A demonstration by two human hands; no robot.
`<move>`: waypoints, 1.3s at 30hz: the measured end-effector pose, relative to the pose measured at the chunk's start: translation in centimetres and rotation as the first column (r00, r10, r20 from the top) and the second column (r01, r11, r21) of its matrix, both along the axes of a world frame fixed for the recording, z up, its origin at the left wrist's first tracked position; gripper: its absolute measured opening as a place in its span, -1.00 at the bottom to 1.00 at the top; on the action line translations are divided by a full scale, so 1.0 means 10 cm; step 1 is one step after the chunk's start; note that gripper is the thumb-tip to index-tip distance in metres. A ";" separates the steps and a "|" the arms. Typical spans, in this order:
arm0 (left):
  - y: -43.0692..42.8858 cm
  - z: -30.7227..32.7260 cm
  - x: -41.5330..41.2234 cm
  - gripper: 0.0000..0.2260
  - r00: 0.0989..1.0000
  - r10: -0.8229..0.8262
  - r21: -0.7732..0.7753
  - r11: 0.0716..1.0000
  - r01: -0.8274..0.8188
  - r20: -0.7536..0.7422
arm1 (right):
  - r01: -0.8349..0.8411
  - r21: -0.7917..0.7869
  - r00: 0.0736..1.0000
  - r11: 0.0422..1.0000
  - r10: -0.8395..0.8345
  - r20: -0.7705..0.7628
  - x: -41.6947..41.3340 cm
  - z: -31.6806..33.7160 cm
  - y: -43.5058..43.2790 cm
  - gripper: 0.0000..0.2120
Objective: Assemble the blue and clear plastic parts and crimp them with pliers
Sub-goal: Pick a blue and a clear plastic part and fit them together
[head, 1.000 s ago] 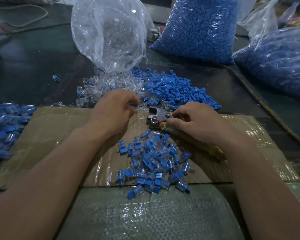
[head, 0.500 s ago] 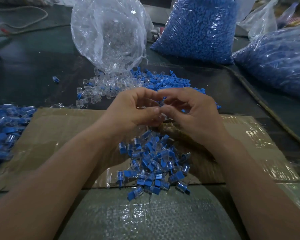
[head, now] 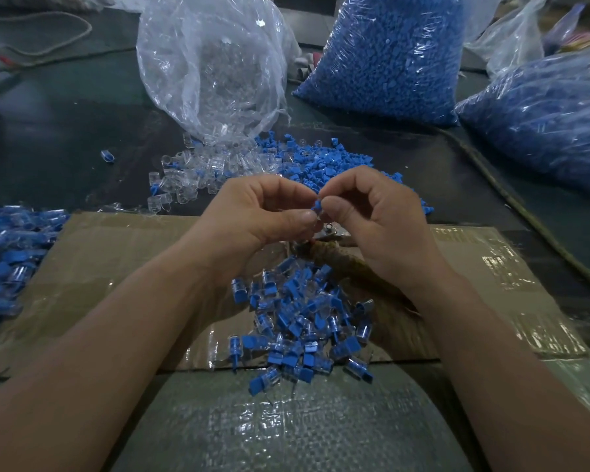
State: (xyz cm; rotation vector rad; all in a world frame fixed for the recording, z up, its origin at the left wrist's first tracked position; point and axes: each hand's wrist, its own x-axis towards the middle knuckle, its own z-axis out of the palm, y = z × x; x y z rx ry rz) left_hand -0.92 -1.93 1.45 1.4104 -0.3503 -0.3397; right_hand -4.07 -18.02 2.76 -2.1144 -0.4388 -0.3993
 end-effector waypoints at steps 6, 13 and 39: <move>-0.01 0.02 -0.01 -0.74 0.999 0.033 0.026 0.999 -0.033 0.030 | 0.076 0.090 0.997 0.993 -0.077 0.010 0.03 -0.02 -0.03 -0.73; -0.01 0.03 -0.02 -0.88 0.998 0.055 -0.005 0.998 -0.055 0.026 | 0.080 0.084 0.997 0.993 -0.081 0.010 0.03 -0.03 -0.02 -0.74; -0.02 0.03 -0.04 -0.85 0.998 0.027 -0.001 1.000 -0.027 0.064 | 0.053 0.088 0.998 0.995 -0.055 0.027 0.00 -0.01 0.01 -0.83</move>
